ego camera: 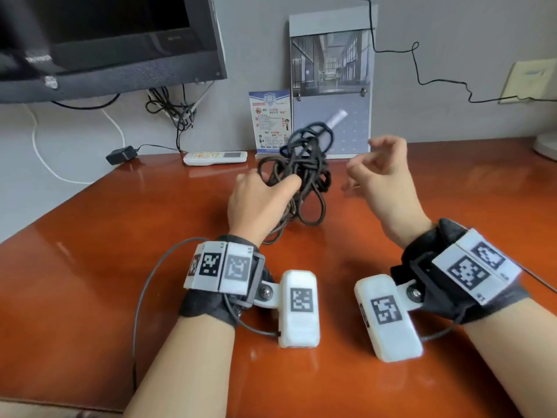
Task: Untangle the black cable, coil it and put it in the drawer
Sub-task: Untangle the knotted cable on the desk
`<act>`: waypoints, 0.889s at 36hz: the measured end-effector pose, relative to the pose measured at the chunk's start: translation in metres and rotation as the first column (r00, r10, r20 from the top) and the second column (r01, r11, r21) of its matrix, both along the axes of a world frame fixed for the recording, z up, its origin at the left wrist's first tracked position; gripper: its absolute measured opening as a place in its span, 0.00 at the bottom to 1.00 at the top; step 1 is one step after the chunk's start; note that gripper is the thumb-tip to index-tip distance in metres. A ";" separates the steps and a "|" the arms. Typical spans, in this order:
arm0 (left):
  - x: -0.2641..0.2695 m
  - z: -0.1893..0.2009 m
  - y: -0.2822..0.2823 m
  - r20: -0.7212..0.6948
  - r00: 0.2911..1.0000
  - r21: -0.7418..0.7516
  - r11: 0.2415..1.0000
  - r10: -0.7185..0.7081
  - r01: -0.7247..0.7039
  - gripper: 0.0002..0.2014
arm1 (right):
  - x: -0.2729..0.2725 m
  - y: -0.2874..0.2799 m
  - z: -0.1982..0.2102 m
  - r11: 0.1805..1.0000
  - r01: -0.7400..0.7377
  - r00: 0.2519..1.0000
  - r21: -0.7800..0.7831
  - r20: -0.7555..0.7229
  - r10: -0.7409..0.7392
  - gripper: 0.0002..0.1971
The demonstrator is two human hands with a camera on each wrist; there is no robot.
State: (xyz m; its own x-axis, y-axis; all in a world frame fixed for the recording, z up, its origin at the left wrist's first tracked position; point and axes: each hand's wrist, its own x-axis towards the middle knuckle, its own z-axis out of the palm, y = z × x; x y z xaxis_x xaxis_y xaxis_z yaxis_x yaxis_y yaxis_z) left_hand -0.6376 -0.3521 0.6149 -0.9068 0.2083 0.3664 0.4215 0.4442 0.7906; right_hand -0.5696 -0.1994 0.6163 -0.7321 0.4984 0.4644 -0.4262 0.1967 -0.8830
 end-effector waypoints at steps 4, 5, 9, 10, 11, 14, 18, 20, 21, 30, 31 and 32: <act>0.002 -0.002 0.001 0.299 0.949 0.300 0.954 -0.103 0.009 0.24 | -0.008 -0.016 -0.004 0.971 -0.102 0.992 0.215 0.096 0.082 0.15; 0.002 -0.003 0.003 0.373 0.913 0.363 0.931 -0.163 0.018 0.27 | -0.009 -0.019 -0.006 0.955 -0.133 0.987 0.265 0.122 0.104 0.15; 0.002 -0.009 0.007 0.503 0.797 0.509 0.860 -0.334 0.038 0.19 | -0.010 -0.025 -0.014 0.911 -0.185 0.978 0.370 0.158 0.135 0.16; 0.001 -0.011 0.007 0.523 0.767 0.534 0.844 -0.373 0.046 0.21 | -0.008 -0.025 -0.015 0.905 -0.184 0.978 0.383 0.160 0.131 0.17; 0.002 -0.011 0.008 0.535 0.741 0.557 0.829 -0.405 0.051 0.23 | -0.007 -0.024 -0.015 0.907 -0.181 0.979 0.380 0.160 0.128 0.19; 0.003 -0.013 0.010 0.565 0.671 0.614 0.788 -0.480 0.047 0.24 | -0.008 -0.019 -0.017 0.914 -0.143 0.980 0.380 0.186 0.076 0.23; 0.002 -0.018 0.011 0.566 0.613 0.650 0.756 -0.551 0.079 0.25 | -0.009 -0.012 -0.017 0.923 -0.105 0.973 0.370 0.232 0.018 0.18; 0.001 -0.018 0.011 0.554 0.607 0.654 0.749 -0.570 0.107 0.23 | -0.008 -0.008 -0.013 0.904 -0.062 0.971 0.422 0.234 -0.043 0.17; 0.000 -0.018 0.011 0.550 0.600 0.655 0.746 -0.582 0.123 0.21 | -0.007 -0.007 -0.011 0.891 -0.059 0.968 0.451 0.243 -0.058 0.17; 0.002 -0.016 0.013 0.589 0.607 0.649 0.760 -0.534 0.039 0.12 | 0.005 -0.006 -0.004 0.811 -0.296 0.915 0.504 0.393 0.090 0.32; 0.002 -0.015 0.012 0.595 0.617 0.652 0.758 -0.515 0.004 0.18 | 0.005 -0.008 -0.004 0.816 -0.310 0.914 0.488 0.389 0.114 0.32; 0.000 -0.016 0.011 0.607 0.630 0.648 0.761 -0.485 -0.038 0.29 | 0.005 -0.010 -0.004 0.826 -0.329 0.913 0.458 0.378 0.153 0.30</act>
